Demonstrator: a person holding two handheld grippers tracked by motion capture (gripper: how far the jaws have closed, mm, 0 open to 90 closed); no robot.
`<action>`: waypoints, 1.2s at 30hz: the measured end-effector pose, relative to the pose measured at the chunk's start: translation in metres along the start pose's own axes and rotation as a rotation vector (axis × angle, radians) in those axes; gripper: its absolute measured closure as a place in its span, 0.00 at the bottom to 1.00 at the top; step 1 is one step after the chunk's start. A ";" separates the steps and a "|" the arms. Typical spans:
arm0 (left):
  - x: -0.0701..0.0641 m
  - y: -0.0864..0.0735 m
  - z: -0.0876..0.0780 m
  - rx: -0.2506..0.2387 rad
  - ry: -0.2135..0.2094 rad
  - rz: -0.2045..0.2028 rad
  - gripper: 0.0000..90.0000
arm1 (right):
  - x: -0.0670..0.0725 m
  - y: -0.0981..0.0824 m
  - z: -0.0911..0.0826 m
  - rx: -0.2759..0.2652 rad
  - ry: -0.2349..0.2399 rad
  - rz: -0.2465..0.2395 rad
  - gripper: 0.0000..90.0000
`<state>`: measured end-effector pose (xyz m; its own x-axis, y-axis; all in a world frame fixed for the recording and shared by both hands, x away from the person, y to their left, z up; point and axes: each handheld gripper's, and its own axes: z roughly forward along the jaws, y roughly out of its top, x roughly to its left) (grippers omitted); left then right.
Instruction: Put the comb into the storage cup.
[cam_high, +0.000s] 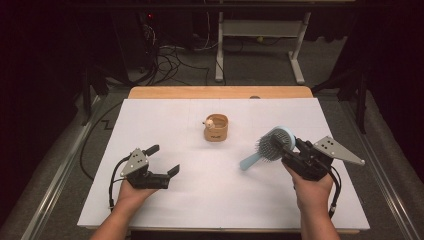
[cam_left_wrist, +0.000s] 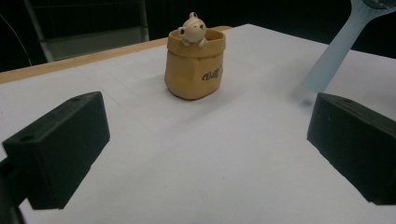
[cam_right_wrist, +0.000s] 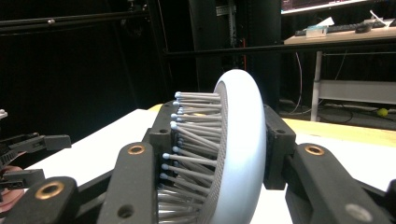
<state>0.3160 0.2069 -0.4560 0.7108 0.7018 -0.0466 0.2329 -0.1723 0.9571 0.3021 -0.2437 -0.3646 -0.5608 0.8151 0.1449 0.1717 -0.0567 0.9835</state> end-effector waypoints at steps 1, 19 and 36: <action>0.000 0.000 0.000 -0.001 0.000 0.000 0.00 | 0.000 0.000 0.000 -0.003 -0.001 0.000 0.66; -0.004 0.000 0.003 0.003 -0.027 0.039 0.00 | 0.012 0.011 0.030 0.005 0.010 -0.012 0.65; -0.005 0.000 0.003 0.001 -0.037 0.040 0.00 | 0.015 0.033 0.047 -0.033 0.005 -0.023 0.65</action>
<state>0.3144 0.2010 -0.4562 0.7436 0.6683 -0.0188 0.2046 -0.2007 0.9581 0.3375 -0.2065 -0.3356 -0.5686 0.8133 0.1232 0.1323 -0.0574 0.9895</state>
